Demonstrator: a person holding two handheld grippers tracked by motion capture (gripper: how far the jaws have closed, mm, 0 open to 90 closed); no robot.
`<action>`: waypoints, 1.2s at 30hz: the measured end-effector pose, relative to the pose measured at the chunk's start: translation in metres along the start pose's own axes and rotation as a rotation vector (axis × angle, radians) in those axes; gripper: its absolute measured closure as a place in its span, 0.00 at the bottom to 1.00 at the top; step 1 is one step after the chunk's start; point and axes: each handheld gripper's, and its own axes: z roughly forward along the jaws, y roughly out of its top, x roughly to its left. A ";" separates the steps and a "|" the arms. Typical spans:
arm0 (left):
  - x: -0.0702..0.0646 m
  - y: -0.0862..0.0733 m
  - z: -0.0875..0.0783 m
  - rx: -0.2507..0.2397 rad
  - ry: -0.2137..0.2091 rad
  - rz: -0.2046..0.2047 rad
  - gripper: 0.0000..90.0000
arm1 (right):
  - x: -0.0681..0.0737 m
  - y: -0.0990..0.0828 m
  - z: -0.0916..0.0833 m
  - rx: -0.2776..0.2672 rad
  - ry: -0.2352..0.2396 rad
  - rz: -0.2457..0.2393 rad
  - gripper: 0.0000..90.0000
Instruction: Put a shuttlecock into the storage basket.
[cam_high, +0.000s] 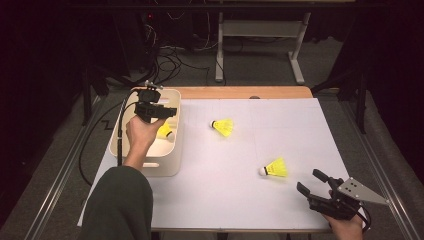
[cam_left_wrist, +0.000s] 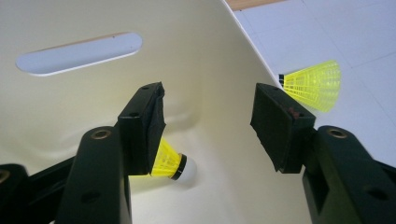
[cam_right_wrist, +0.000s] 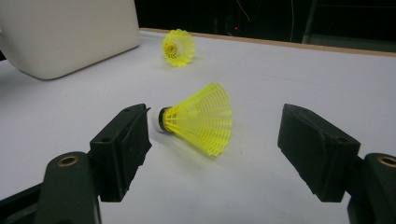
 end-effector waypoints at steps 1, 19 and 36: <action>0.000 0.000 -0.001 -0.006 -0.002 -0.002 0.49 | 0.000 0.000 0.000 0.000 0.000 0.000 0.28; -0.013 -0.002 -0.021 -0.086 -0.022 0.040 0.48 | -0.001 0.000 0.000 0.002 -0.005 0.004 0.28; -0.039 -0.009 -0.030 -0.138 -0.064 0.113 0.47 | -0.001 0.000 -0.001 0.002 -0.006 0.008 0.28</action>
